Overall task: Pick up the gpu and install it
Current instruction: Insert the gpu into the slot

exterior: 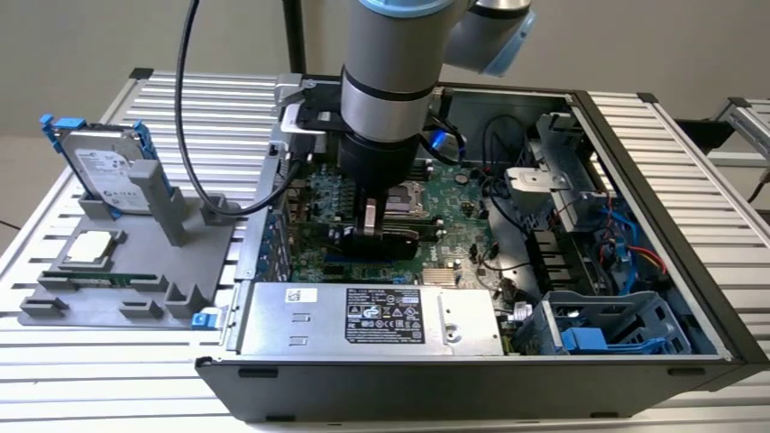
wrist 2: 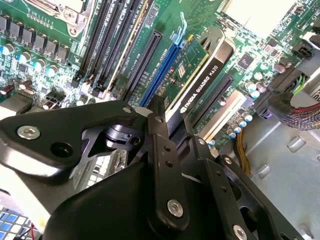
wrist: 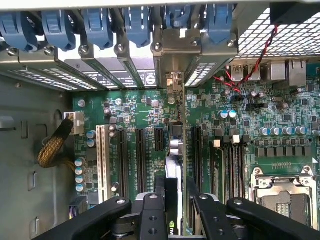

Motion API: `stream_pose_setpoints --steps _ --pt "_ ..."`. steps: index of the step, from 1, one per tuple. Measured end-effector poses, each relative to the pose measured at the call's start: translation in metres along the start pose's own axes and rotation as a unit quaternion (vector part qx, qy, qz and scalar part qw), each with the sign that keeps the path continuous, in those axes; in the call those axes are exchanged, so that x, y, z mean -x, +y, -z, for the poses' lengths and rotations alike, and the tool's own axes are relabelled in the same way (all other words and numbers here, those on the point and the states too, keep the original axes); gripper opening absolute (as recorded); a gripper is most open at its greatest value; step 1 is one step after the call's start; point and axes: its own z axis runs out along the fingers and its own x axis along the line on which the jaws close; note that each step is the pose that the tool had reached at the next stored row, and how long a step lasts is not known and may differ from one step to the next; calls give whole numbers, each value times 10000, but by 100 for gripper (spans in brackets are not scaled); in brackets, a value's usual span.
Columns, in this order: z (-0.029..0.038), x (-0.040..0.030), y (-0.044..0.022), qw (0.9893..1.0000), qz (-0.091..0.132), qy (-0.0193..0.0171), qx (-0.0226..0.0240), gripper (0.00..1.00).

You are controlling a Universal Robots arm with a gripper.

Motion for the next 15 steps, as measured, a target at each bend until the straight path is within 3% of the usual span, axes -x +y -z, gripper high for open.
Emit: stream_pose_setpoints --steps 9,15 --pt "10 36 10 10000 14 2 -10 0" --pt "-19 38 19 10000 14 2 -11 0"
